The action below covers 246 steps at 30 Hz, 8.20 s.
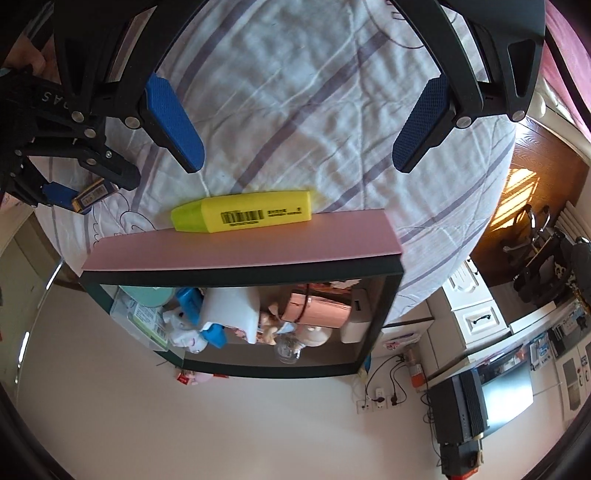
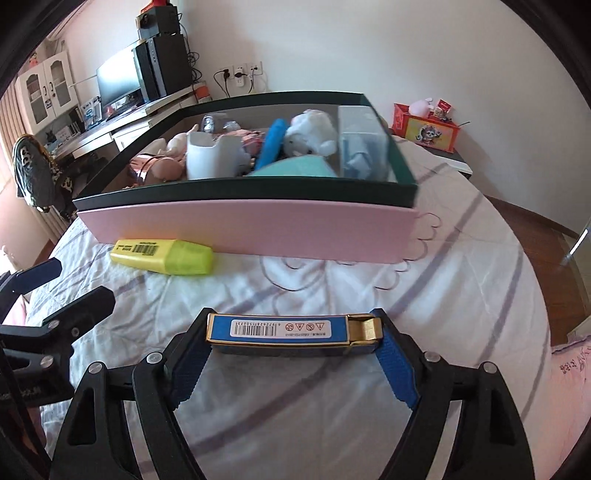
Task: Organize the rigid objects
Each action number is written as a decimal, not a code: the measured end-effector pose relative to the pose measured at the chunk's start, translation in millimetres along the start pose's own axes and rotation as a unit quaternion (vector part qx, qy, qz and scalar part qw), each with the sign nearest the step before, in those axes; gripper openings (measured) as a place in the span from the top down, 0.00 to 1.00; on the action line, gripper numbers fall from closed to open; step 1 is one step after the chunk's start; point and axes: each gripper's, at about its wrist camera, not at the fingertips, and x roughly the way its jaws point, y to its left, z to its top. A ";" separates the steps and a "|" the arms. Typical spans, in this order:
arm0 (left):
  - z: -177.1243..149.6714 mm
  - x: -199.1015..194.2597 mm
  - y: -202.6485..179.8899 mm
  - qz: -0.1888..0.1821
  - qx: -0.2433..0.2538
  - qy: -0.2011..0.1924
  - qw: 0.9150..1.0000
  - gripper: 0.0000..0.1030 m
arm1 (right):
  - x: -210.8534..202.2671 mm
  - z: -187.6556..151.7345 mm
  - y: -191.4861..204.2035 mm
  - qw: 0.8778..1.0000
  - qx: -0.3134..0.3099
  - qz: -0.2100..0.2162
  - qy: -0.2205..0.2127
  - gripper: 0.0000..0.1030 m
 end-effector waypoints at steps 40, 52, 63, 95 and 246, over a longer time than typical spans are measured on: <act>22.0 27.6 -27.6 -0.039 -0.111 0.073 0.990 0.00 | 0.0 -4.9 -30.3 0.998 0.041 0.042 -0.008 0.19; 20.2 34.6 -24.8 0.060 -0.095 0.074 0.991 0.00 | 1.6 -5.0 -30.5 0.998 0.037 0.044 -0.005 0.18; -21.7 -3.5 41.5 0.068 -0.168 0.060 0.982 0.00 | 2.0 -5.0 -27.3 0.999 0.030 0.034 -0.003 0.18; -61.4 -32.1 29.9 -0.036 -0.026 -0.008 0.999 0.74 | -28.9 -44.1 24.2 0.997 -0.027 0.066 -0.011 0.19; -82.3 -364.2 -27.6 0.053 -0.004 -0.368 0.928 0.00 | -361.1 -89.5 71.0 0.930 -0.013 -0.035 -0.364 0.00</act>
